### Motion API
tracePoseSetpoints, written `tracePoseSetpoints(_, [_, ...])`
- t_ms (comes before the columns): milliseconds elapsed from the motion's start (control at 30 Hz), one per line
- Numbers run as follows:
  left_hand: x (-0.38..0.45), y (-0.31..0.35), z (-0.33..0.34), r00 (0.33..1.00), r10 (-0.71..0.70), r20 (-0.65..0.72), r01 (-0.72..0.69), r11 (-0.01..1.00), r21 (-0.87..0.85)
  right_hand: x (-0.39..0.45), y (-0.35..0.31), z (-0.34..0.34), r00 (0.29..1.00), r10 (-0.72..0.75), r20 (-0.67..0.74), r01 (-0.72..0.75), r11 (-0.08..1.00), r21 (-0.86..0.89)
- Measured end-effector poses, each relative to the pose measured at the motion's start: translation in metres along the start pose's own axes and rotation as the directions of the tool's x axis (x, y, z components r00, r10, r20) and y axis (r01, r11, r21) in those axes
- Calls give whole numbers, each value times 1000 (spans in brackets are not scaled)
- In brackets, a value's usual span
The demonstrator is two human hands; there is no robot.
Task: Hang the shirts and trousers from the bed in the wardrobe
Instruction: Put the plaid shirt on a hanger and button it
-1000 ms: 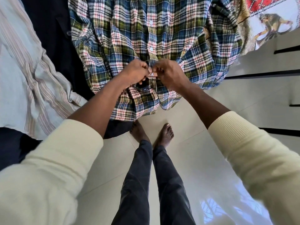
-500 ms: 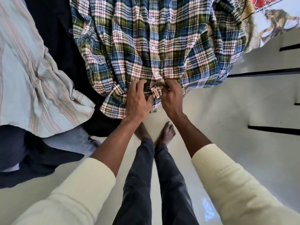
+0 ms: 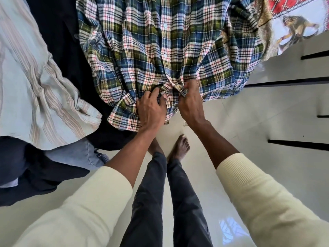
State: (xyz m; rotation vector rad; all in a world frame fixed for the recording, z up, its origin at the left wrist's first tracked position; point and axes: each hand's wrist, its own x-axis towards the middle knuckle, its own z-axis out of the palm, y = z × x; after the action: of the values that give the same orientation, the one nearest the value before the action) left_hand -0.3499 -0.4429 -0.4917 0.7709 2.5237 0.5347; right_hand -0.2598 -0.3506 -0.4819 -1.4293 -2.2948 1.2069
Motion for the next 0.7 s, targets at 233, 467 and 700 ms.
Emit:
tracePoseSetpoints(233, [7, 13, 2, 994, -102, -27, 100, 993, -70, -16, 7, -10, 985, 170, -7, -167, 975, 148])
tracePoseSetpoints(467, [-6, 7, -1, 997, -77, 30, 83, 941, -329, -17, 7, -5, 815, 526, 242, -579, 723, 378])
tracePoseSetpoints(700, [-13, 4, -3, 931, -215, 294, 346, 778, -525, -17, 2, -2, 764, 457, 455, -638, 430, 639])
